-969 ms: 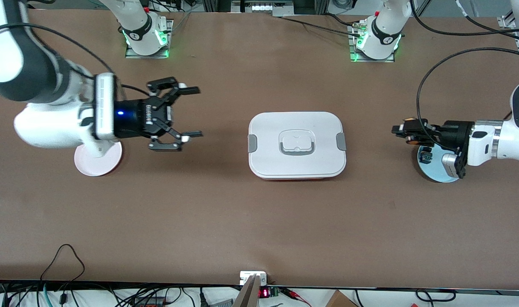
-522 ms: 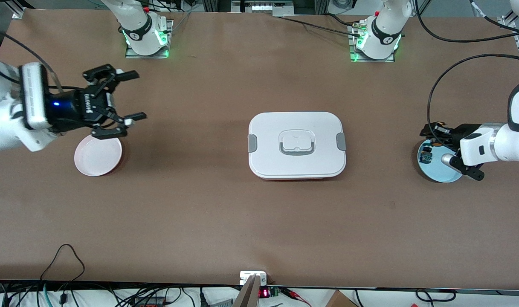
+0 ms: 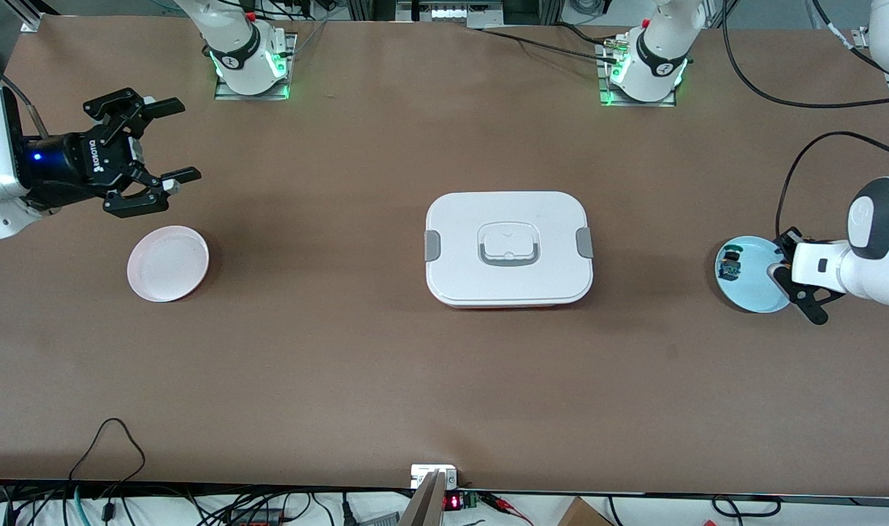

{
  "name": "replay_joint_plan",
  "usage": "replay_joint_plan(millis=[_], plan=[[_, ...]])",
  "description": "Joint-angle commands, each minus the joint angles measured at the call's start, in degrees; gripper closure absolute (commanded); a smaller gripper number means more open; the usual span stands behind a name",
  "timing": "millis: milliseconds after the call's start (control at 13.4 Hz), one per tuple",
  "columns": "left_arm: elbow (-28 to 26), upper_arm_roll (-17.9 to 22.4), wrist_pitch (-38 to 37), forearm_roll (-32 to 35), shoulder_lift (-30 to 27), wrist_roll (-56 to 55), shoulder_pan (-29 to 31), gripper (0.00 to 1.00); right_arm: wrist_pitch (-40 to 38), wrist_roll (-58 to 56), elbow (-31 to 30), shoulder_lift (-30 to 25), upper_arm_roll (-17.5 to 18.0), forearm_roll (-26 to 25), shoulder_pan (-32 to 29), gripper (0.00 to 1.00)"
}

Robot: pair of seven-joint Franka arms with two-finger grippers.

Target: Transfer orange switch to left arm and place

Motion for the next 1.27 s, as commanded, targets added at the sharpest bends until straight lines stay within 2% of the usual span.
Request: replay_joint_plan(millis=[0,149,298,447,596,671,745,820,969,1192], plan=[[-6.81,-0.56,9.58,1.85,-0.94,6.78,3.34,0.76,-2.88,9.38,-0.12,-5.53,0.20,-7.62,-2.63,0.00],[-8.75,-0.56,15.47,1.94,0.99,10.47,4.75,0.76,-6.58,13.28,3.37,-6.07,-0.59,-15.35,-2.80,0.00],[-8.93,-0.47,20.32,5.00,3.10,13.82,5.72,0.76,-11.06,16.35,8.21,-6.07,-2.26,-24.49,-2.81,0.00],[-9.19,-0.47,22.27,6.16,5.12,14.45,6.43,0.76,-15.80,21.78,13.13,-6.68,-4.10,-33.10,-2.81,0.00],[-9.46,-0.47,23.41,6.16,5.75,14.45,6.43,0.74,-19.15,29.08,18.23,-9.93,-4.73,-42.76,-2.72,0.00],[-9.81,-0.47,23.50,6.16,5.92,14.45,6.43,0.66,-20.21,31.46,19.29,-12.20,-4.64,-46.99,-2.63,0.00],[-10.16,-0.56,23.59,6.16,5.92,14.36,6.60,0.27,-21.00,35.57,19.39,-14.58,-4.55,-50.77,-2.54,0.00],[-10.16,-0.74,23.50,6.16,6.01,14.53,7.65,0.00,-21.53,39.18,19.31,-16.60,-4.38,-54.03,-2.19,0.00],[-10.16,-1.00,23.06,6.16,5.75,14.45,7.83,0.00,-22.33,45.08,19.13,-18.55,-4.11,-60.10,-1.49,0.00],[-9.29,-1.53,19.39,5.99,3.73,14.36,7.74,0.00,-23.12,62.10,16.77,-22.58,-1.49,-69.86,0.70,0.00]])
